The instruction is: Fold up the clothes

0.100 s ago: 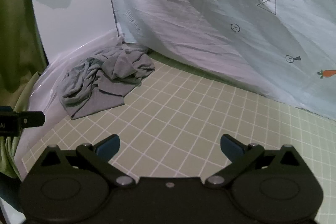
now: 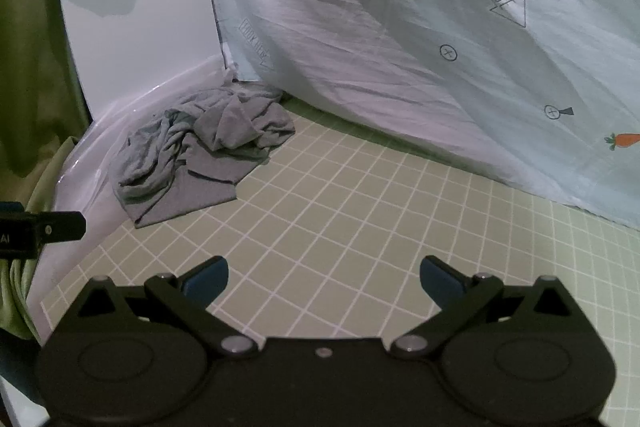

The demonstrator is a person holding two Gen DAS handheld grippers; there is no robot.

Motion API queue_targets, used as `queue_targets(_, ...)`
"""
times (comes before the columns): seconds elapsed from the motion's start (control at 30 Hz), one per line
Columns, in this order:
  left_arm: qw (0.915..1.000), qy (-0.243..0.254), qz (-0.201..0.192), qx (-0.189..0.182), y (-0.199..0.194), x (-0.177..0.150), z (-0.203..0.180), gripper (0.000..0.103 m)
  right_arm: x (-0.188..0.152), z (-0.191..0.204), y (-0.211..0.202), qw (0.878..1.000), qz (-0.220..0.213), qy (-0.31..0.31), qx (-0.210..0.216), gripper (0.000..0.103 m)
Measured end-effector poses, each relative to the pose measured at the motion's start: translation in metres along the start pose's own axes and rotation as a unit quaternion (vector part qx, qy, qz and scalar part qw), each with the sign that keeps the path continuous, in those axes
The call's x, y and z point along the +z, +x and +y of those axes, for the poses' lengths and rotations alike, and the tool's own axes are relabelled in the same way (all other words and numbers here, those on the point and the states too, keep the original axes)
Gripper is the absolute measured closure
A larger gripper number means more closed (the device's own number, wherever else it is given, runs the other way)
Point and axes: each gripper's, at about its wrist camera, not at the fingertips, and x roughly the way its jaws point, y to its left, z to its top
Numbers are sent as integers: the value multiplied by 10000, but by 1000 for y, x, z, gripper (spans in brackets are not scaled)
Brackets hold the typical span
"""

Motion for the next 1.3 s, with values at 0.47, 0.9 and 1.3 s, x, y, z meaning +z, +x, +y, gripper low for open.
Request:
queue_targets(0.47,10000,47,70,32,5,3,-4,0,2,-4,4,10000,47,68,22,0)
queue_targets(0.9,9999,39,146,49,8,2,-2,0,0,-7,8,9999,64,118,45,0)
queue_targets(1.3,9998,18,209,52,13,5,0,0,-1,-6,10,9998,111,147,42,0)
